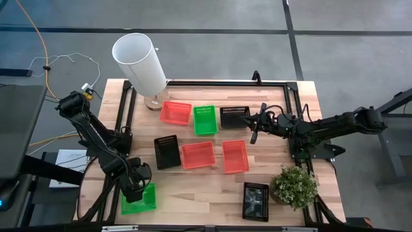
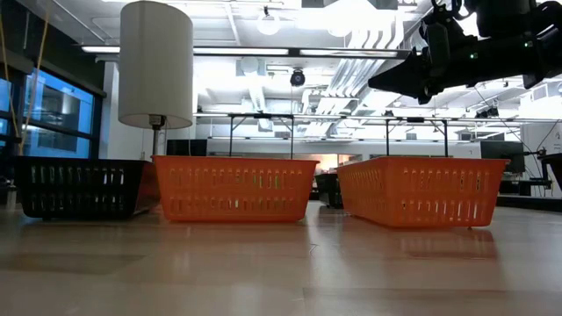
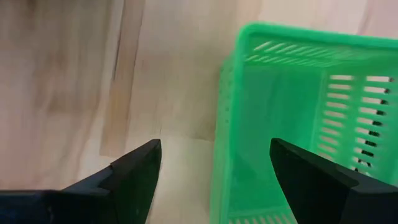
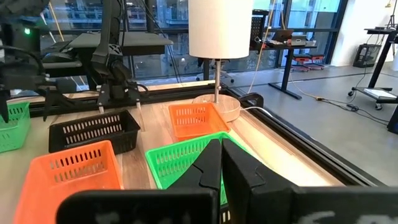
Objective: Stack baskets by color
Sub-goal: Stack the bottom green bin on top of the top green bin, then stack the bottom black bin on top of the top black bin
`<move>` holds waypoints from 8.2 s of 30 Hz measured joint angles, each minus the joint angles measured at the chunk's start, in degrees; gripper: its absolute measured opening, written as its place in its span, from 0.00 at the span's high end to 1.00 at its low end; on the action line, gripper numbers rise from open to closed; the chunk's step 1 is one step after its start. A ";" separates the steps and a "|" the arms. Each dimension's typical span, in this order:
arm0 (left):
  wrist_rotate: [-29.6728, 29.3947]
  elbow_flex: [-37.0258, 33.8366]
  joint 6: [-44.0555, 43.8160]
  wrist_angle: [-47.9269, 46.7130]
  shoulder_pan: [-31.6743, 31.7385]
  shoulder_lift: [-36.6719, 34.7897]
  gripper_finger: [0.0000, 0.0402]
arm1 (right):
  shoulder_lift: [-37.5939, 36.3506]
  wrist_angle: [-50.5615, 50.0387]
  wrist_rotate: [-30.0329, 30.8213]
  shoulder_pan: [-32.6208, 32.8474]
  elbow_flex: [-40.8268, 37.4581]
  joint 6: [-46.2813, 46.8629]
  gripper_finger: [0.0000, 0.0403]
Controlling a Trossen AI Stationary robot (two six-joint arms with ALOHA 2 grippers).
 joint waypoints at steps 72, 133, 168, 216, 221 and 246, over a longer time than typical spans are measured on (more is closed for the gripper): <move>-15.56 -10.83 41.94 71.87 54.84 -9.50 1.00 | -0.02 1.11 0.70 0.00 0.00 1.95 1.00; -37.93 7.87 12.84 43.56 53.76 19.28 0.95 | 0.00 1.53 0.44 0.00 0.00 5.55 1.00; -34.95 3.07 61.49 49.18 39.23 -8.09 0.54 | 0.00 1.49 0.37 0.00 0.00 5.53 1.00; -21.04 -22.88 70.66 57.83 48.16 -41.86 0.66 | -0.02 6.30 -4.53 0.17 0.00 8.13 1.00; -22.37 -22.88 70.28 57.72 48.12 -41.92 0.66 | -0.02 6.93 -4.76 0.17 0.00 8.11 1.00; -13.78 -22.88 70.28 57.70 47.31 -39.58 0.59 | -0.02 7.19 -4.73 0.17 0.00 9.05 1.00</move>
